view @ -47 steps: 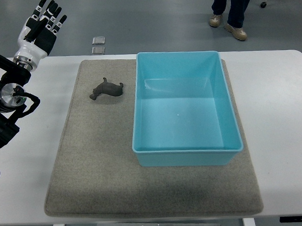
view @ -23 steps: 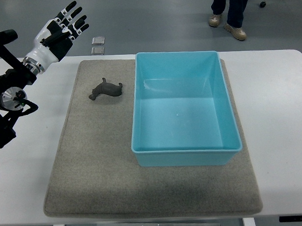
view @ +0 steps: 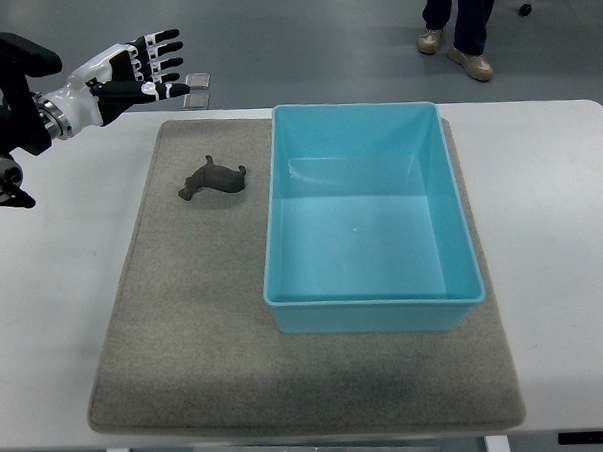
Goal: Place brown hippo in blue box with left hand
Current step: 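Swing the left hand over toward the brown hippo, fingers open, then lower the left hand onto the brown hippo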
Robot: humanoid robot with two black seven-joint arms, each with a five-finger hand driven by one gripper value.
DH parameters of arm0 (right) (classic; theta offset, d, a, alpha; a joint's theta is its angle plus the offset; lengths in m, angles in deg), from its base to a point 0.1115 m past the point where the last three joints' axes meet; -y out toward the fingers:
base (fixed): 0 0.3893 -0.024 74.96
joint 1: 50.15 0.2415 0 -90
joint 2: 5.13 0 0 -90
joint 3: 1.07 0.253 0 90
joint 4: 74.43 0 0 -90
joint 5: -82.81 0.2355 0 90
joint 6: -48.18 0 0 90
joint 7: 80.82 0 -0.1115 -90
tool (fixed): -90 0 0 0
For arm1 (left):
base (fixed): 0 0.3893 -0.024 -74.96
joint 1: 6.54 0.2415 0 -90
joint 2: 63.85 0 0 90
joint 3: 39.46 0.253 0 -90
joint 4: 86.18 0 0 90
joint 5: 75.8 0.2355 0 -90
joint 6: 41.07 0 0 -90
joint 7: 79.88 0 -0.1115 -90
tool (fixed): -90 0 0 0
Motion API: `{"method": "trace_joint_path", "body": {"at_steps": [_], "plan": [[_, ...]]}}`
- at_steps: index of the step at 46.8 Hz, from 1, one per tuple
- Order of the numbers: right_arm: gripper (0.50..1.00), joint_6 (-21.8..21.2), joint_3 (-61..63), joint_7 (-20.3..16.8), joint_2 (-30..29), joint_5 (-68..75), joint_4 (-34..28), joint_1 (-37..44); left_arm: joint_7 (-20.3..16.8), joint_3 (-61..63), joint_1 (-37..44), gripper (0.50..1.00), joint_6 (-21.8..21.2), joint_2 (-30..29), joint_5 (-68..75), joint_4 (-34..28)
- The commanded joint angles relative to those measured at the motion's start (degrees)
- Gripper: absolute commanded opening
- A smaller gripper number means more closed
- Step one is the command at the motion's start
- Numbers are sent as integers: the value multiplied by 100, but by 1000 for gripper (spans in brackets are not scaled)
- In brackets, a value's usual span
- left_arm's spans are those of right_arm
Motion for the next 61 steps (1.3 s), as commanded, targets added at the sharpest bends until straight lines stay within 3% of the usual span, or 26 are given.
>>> {"method": "trace_joint_path", "body": {"at_steps": [1, 16, 28, 40, 51, 61], "plan": [[936, 0, 0, 5, 0, 0, 0, 0, 7, 1, 25, 984, 0, -144, 449, 293], [936, 0, 0, -3, 0, 0, 0, 0, -2, 142, 51, 984, -26, -232, 1547, 751], [936, 0, 0, 5, 0, 0, 0, 0, -37, 274, 69, 984, -659, -170, 2401, 751], [936, 0, 0, 5, 0, 0, 0, 0, -99, 977, -54, 915, -738, -188, 2725, 848], [936, 0, 0, 5, 0, 0, 0, 0, -169, 977, -54, 900, -817, -161, 3349, 892], [936, 0, 0, 5, 0, 0, 0, 0, -353, 986, -37, 902, -1169, -153, 3982, 953]]}}
